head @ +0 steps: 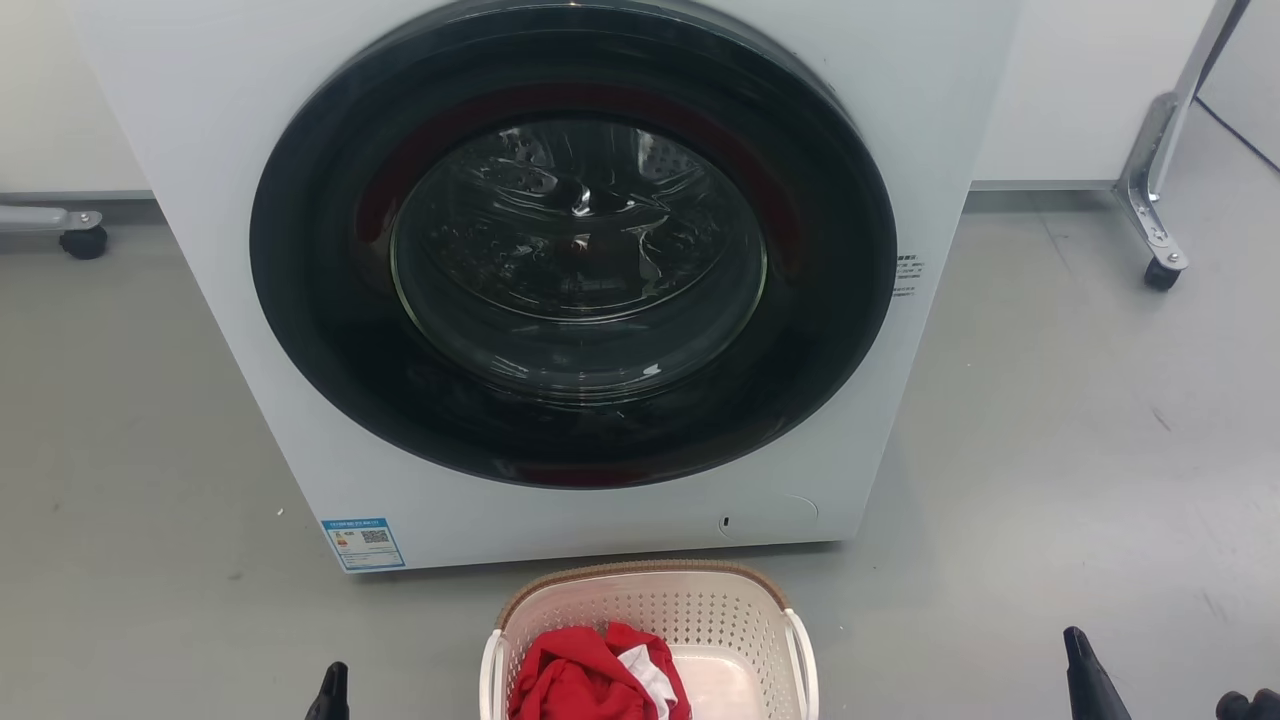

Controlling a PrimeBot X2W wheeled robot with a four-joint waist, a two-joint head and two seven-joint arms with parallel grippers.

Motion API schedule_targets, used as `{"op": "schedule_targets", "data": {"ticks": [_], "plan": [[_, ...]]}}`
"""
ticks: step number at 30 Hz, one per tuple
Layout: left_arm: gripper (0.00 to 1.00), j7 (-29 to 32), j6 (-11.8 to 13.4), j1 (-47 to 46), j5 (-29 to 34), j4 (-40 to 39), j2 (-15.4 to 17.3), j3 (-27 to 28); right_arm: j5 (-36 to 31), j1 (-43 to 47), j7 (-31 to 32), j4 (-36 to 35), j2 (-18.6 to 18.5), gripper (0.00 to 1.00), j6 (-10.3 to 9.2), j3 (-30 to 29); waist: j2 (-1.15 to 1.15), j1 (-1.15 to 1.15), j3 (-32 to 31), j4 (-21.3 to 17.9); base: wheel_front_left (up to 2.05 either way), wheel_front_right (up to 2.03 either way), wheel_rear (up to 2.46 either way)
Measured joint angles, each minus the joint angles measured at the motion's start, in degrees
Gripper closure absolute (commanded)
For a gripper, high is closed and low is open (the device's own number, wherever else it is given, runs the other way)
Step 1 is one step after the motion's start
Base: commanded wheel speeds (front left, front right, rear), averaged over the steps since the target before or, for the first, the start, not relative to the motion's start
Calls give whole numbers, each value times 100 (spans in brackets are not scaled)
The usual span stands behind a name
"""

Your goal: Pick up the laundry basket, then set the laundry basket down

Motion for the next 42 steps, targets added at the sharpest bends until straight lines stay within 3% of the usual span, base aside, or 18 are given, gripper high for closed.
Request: {"op": "schedule_targets", "data": {"ticks": [42], "plan": [[100,527,-641,-525,-3217,375,-101,615,3156,-416,806,299,425,100,603,-1045,0,-1,-2,85,0,0,0]]}}
